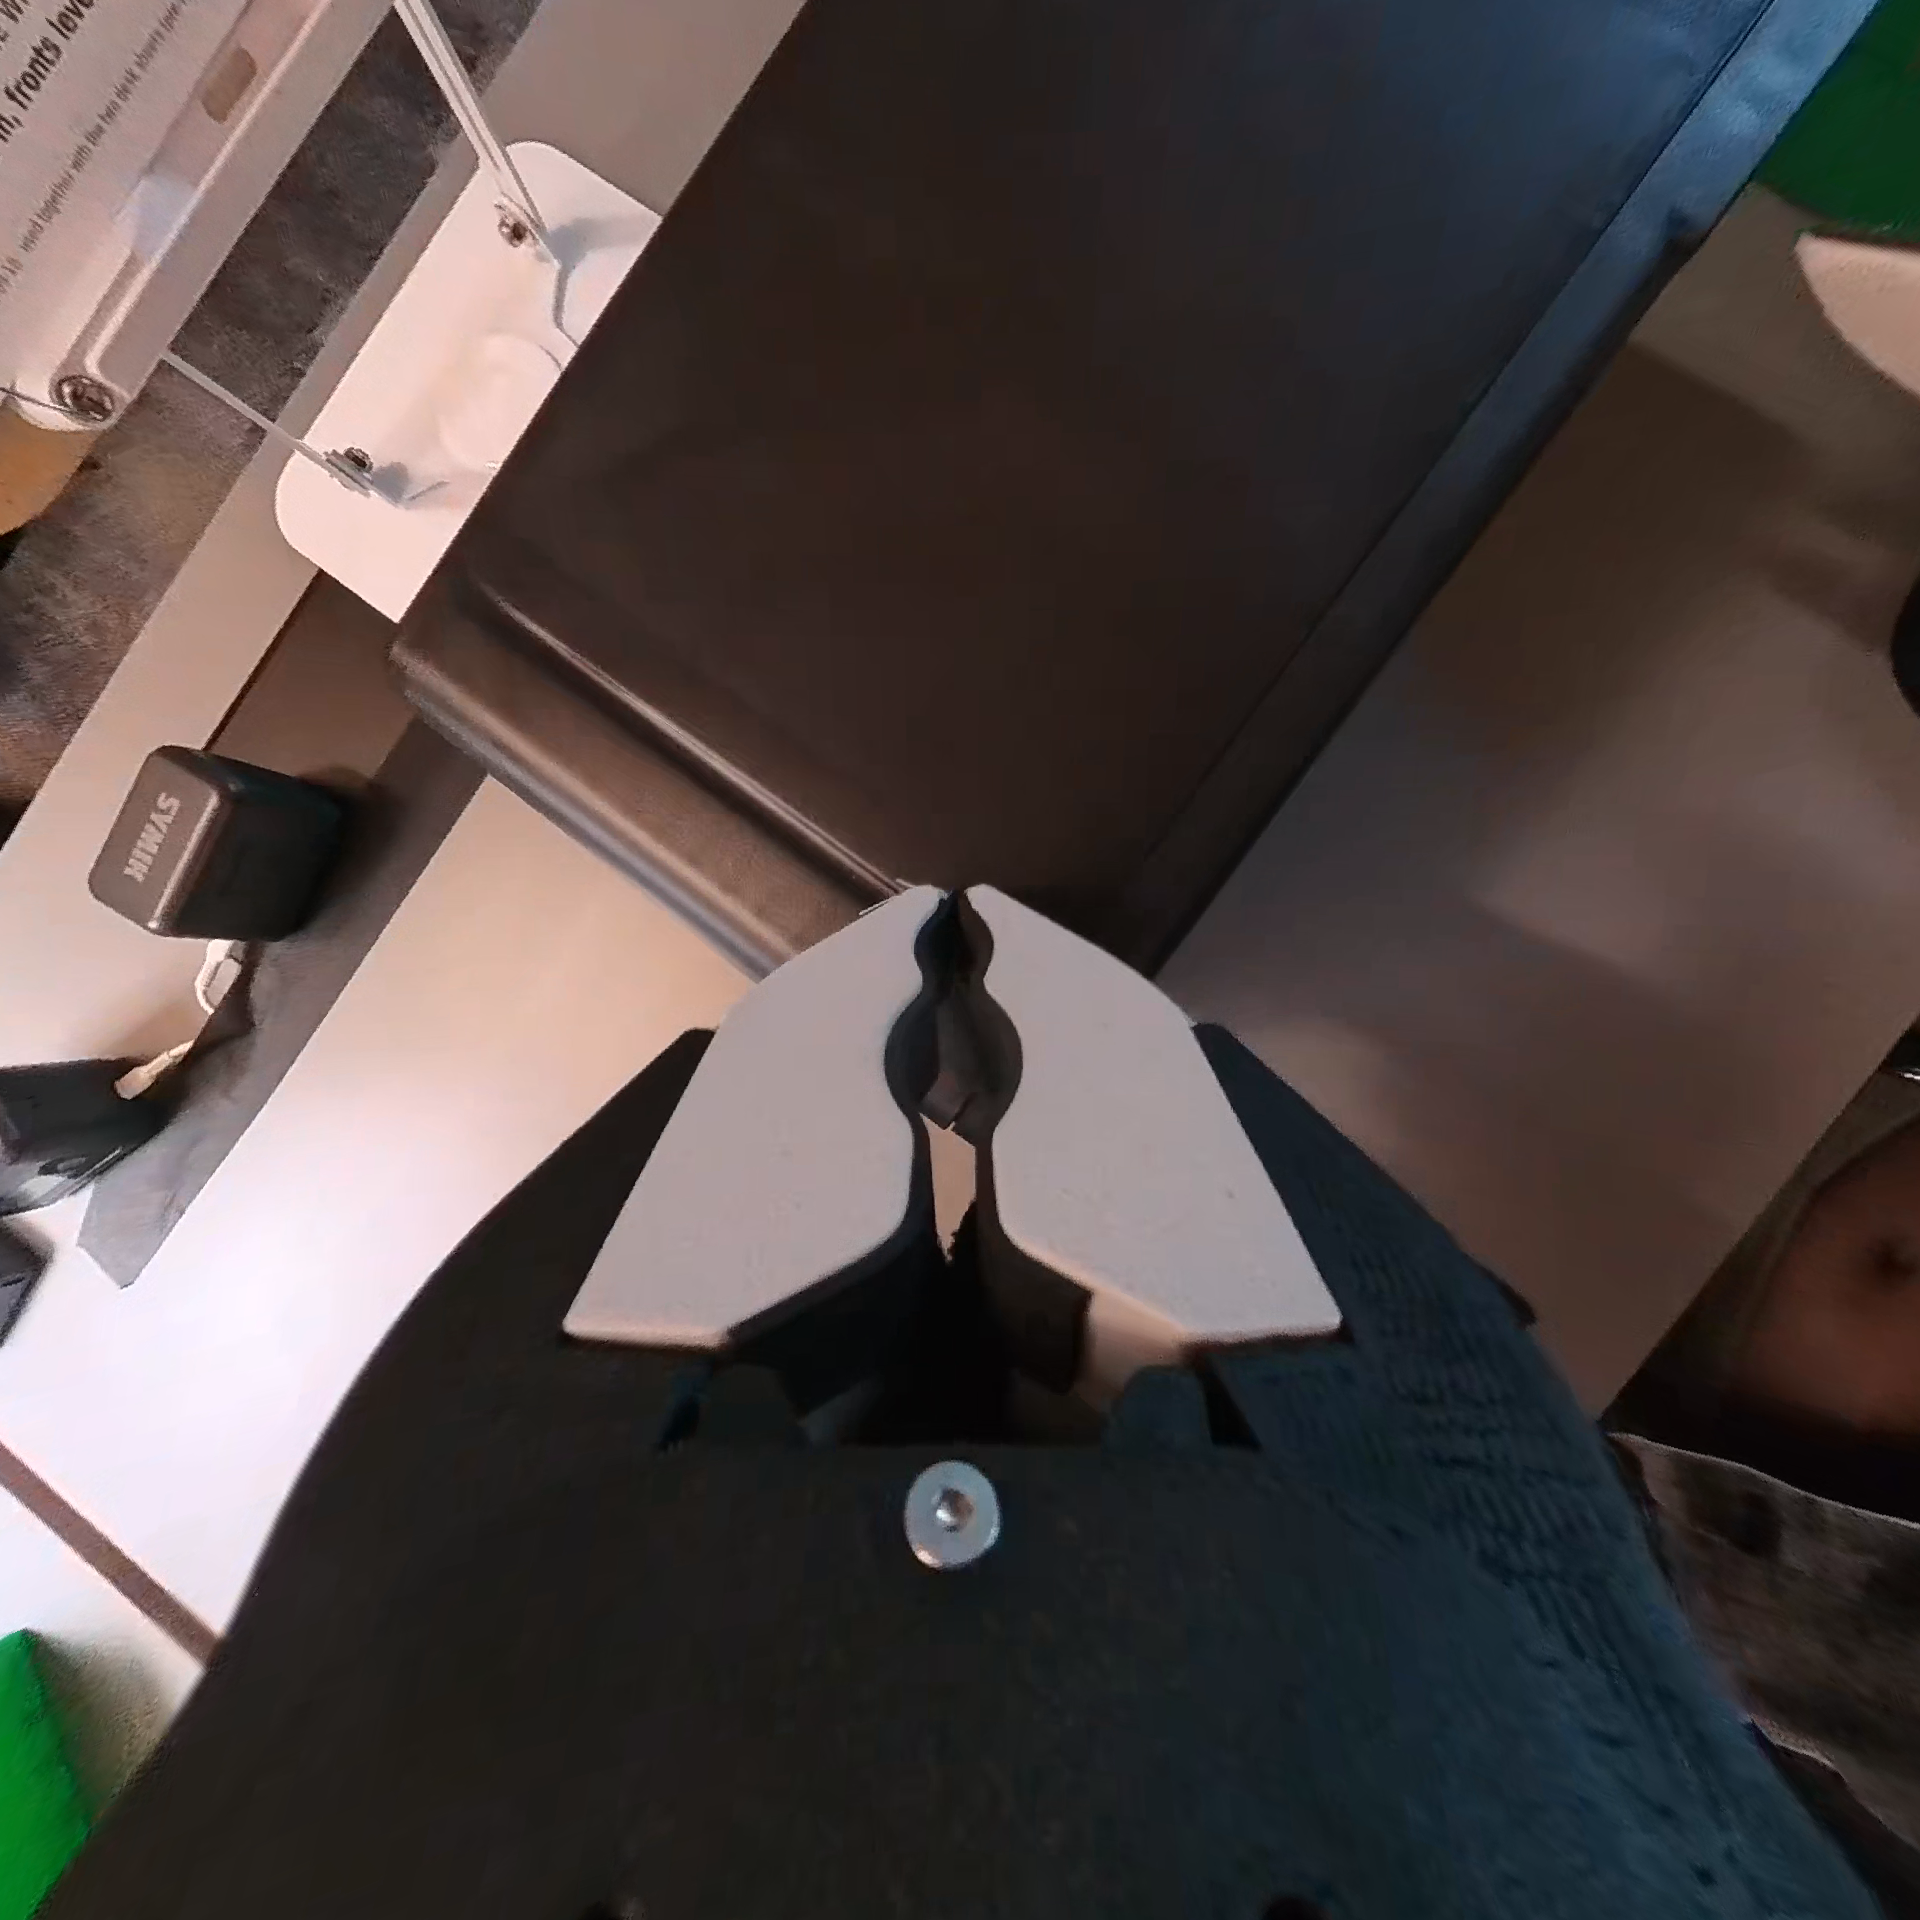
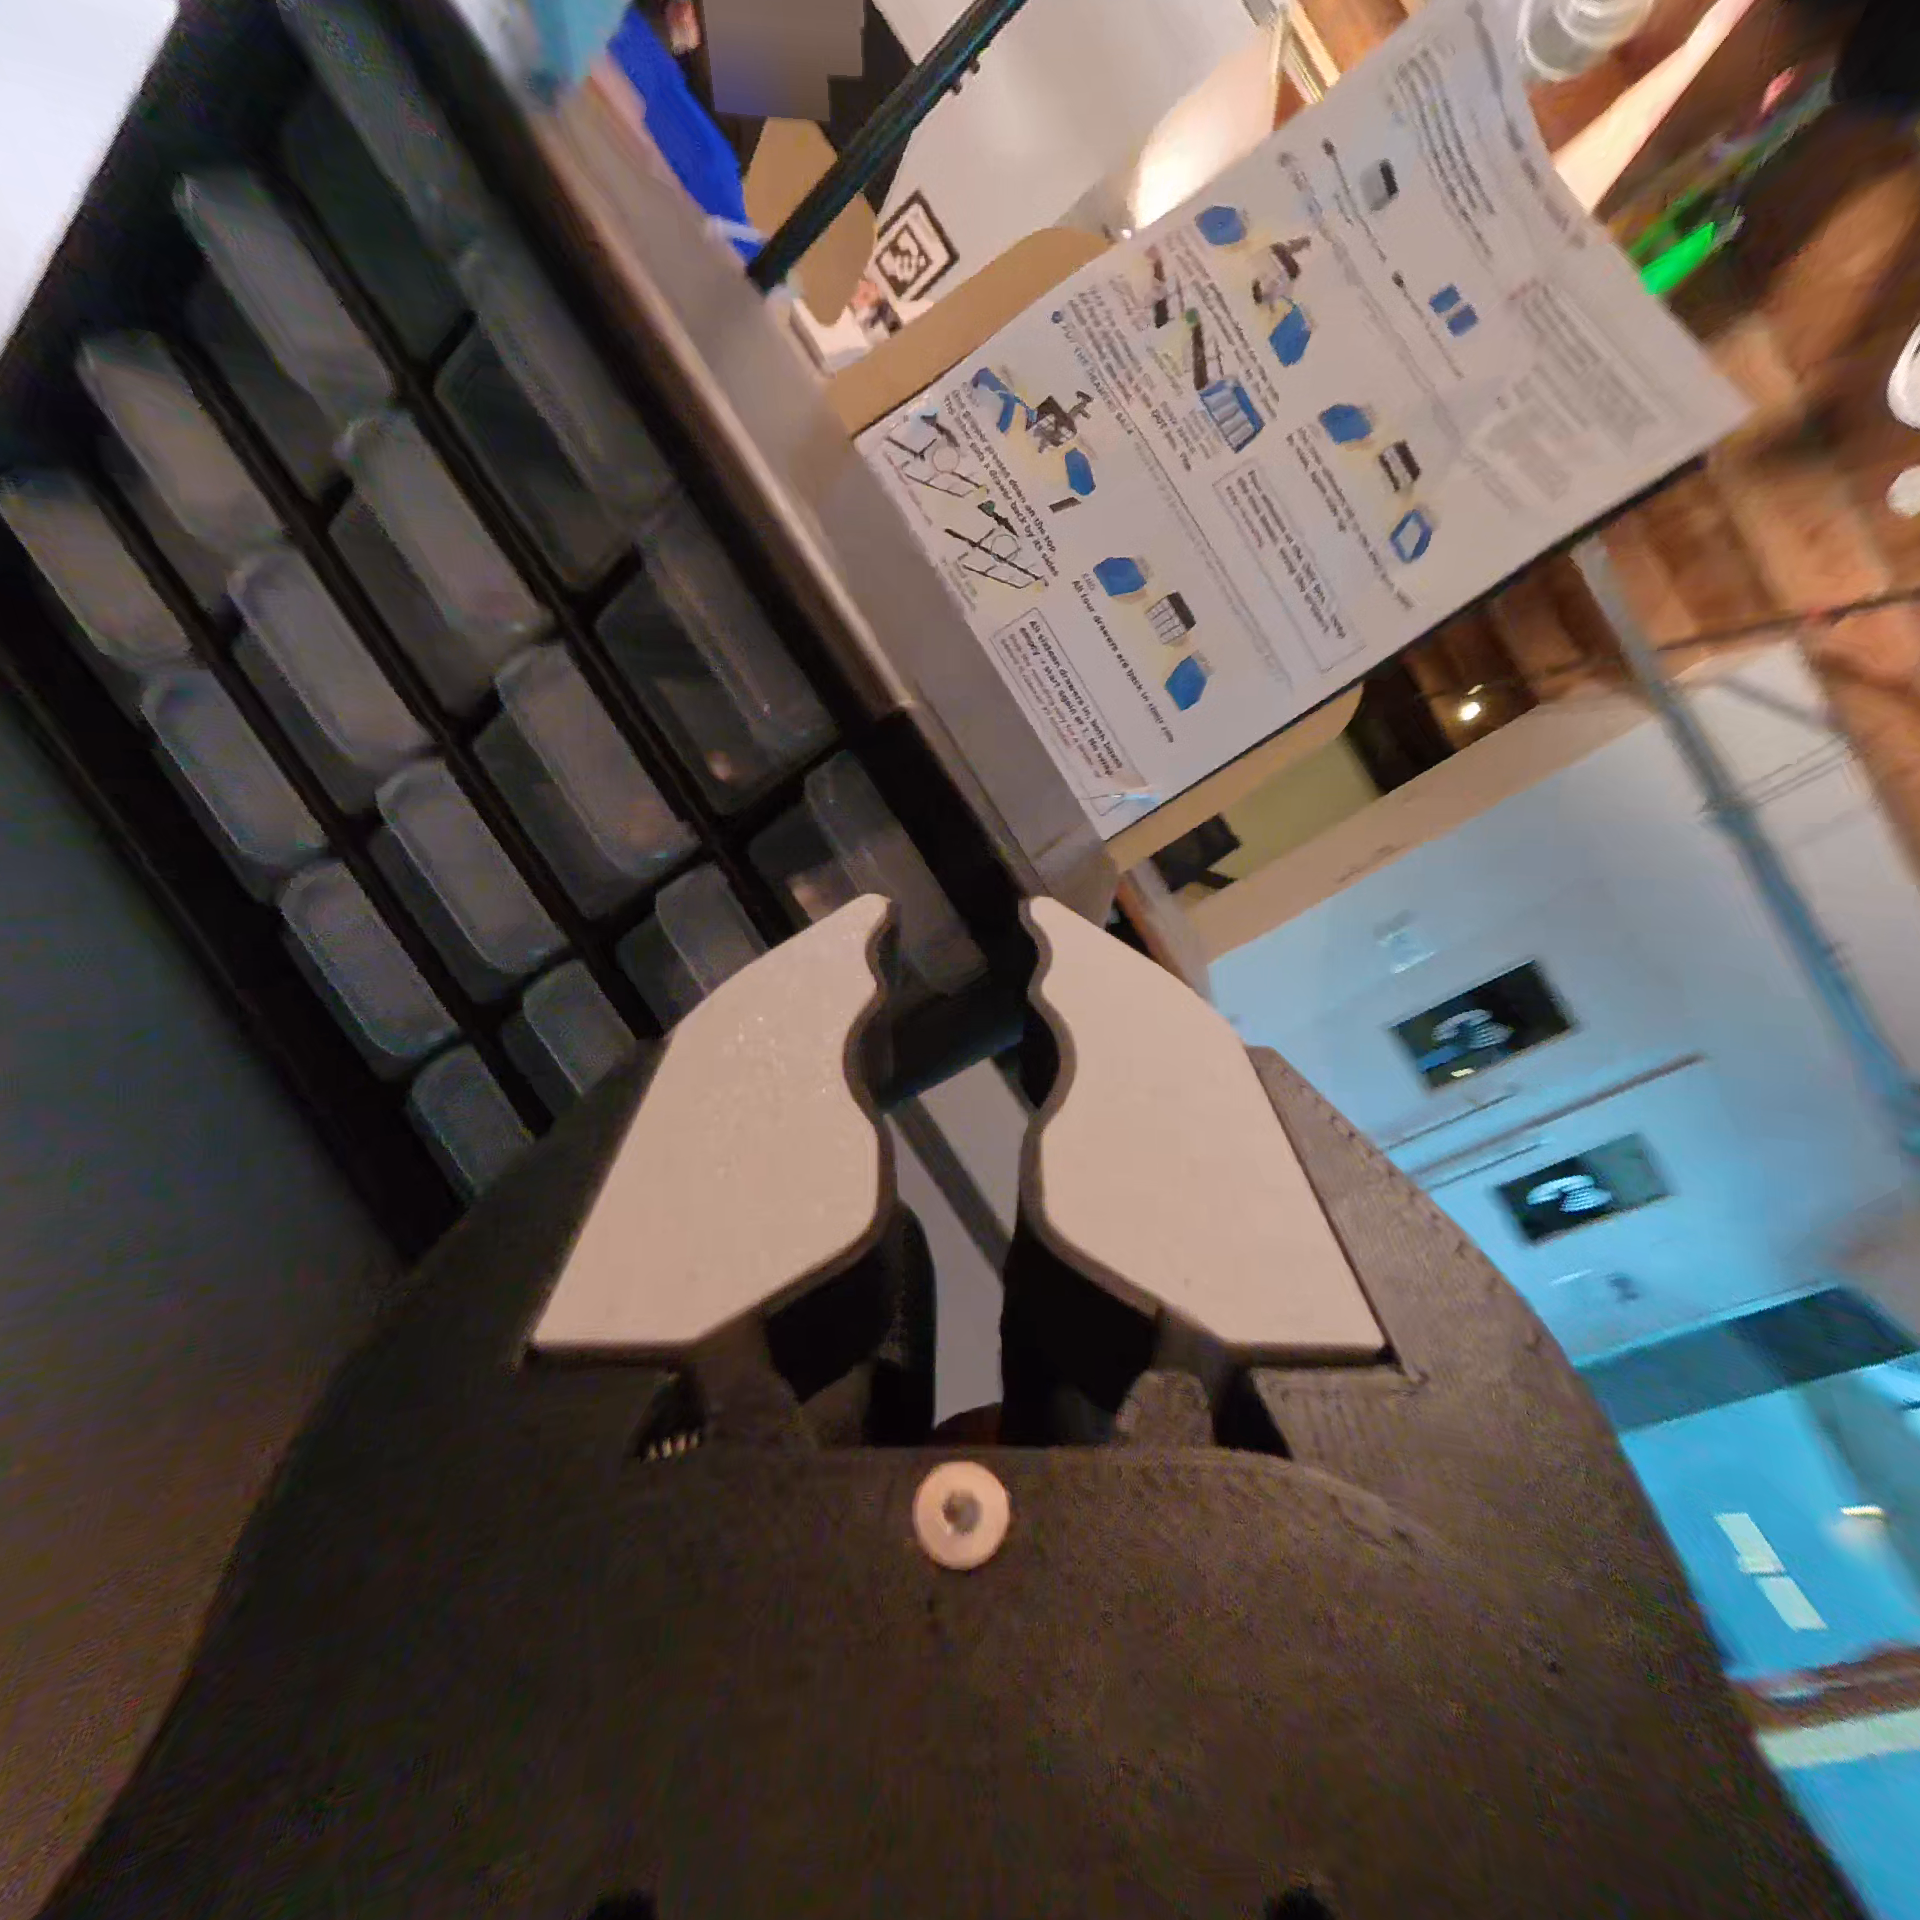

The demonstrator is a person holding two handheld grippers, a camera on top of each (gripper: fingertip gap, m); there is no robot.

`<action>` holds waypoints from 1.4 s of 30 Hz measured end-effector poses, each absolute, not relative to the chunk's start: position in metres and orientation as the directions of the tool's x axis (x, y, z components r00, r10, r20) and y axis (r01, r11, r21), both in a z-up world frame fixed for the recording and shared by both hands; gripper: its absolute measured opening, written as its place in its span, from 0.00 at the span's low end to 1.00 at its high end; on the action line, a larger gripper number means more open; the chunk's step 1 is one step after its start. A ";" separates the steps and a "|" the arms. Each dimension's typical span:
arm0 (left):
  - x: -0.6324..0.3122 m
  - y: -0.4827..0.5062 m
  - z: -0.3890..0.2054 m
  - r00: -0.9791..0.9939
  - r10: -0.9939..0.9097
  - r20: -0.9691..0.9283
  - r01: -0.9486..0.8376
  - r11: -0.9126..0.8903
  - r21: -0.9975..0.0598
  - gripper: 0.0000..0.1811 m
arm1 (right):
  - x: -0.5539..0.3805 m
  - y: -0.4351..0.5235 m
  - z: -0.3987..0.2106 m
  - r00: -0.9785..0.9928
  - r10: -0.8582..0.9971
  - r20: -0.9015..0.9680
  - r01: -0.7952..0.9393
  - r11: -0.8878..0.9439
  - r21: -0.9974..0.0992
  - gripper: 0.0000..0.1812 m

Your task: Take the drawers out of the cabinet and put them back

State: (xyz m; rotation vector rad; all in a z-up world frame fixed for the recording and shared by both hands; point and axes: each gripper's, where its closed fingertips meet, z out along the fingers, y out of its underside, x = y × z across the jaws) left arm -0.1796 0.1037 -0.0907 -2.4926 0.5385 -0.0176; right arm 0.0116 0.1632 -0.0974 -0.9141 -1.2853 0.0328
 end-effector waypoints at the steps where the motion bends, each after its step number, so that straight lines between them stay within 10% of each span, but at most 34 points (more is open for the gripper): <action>1: -0.180 0.104 -0.091 0.918 -0.380 -0.110 -0.376 -0.752 -0.541 0.00 | 0.010 0.163 -0.099 0.306 0.435 0.847 0.488 0.693 -0.532 0.11; 8: -0.180 0.103 -0.091 0.910 -0.376 -0.172 -0.410 -0.766 -0.495 0.00 | -0.003 0.157 -0.107 0.190 -0.085 0.978 0.635 0.770 -0.057 0.08; 26: -0.180 0.103 -0.091 0.903 -0.373 -0.213 -0.429 -0.769 -0.473 0.00 | 0.007 0.144 -0.111 0.193 -0.073 0.979 0.645 0.761 -0.070 0.08; 33: -0.181 0.103 -0.091 0.890 -0.375 -0.258 -0.453 -0.777 -0.436 0.00 | -0.008 0.163 -0.107 0.145 -0.313 0.939 0.670 0.729 0.140 0.08; 42: -0.181 0.103 -0.091 0.886 -0.373 -0.275 -0.461 -0.772 -0.437 0.00 | -0.008 0.164 -0.118 0.134 -0.293 0.946 0.673 0.728 0.130 0.00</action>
